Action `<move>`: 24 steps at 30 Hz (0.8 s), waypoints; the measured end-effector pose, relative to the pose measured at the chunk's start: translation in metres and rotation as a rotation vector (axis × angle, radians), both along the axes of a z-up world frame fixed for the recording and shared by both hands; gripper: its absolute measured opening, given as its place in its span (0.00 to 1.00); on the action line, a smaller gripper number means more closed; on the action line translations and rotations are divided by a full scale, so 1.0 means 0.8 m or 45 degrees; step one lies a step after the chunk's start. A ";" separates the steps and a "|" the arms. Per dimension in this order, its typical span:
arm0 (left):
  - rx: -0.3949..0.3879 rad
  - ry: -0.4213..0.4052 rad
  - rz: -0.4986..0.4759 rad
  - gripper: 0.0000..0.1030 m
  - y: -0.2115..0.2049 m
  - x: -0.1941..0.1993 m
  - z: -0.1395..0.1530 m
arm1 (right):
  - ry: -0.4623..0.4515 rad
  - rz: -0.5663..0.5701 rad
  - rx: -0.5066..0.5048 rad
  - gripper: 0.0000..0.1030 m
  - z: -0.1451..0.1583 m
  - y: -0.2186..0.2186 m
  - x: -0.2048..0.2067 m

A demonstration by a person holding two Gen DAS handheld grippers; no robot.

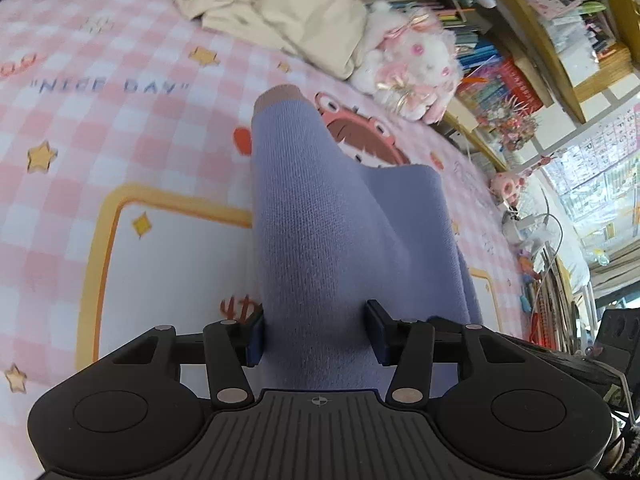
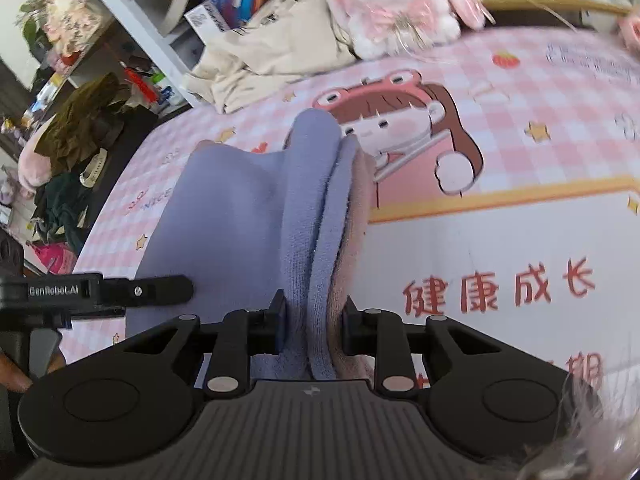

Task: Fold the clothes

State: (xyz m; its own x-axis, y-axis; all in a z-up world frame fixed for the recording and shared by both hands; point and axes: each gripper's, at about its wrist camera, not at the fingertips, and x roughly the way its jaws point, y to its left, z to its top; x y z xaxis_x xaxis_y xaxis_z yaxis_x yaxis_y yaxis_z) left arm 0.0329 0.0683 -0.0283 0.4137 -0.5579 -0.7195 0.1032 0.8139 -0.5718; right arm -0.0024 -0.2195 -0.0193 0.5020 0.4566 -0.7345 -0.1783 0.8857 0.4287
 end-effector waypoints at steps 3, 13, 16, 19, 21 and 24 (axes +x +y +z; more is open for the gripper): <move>0.010 -0.032 -0.005 0.47 0.000 0.003 0.009 | -0.024 0.005 -0.003 0.23 0.005 0.001 0.002; -0.004 -0.109 0.037 0.47 0.013 0.030 0.026 | -0.120 0.040 0.003 0.23 0.027 0.012 0.031; -0.006 -0.129 0.051 0.47 0.018 0.043 0.029 | -0.153 0.061 -0.006 0.23 0.031 0.019 0.046; -0.006 -0.146 0.064 0.47 0.023 0.057 0.030 | -0.175 0.079 -0.006 0.23 0.033 0.025 0.062; -0.006 -0.156 0.073 0.47 0.026 0.066 0.030 | -0.189 0.091 -0.007 0.23 0.034 0.029 0.074; -0.011 -0.163 0.086 0.47 0.032 0.079 0.028 | -0.203 0.103 -0.010 0.23 0.033 0.035 0.090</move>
State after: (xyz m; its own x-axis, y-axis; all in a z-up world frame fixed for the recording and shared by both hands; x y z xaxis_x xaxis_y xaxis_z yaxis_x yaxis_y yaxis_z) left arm 0.0963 0.0939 -0.0057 0.5386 -0.5316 -0.6537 0.1204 0.8164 -0.5648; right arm 0.0696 -0.1919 0.0070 0.5740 0.4950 -0.6523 -0.3145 0.8688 0.3825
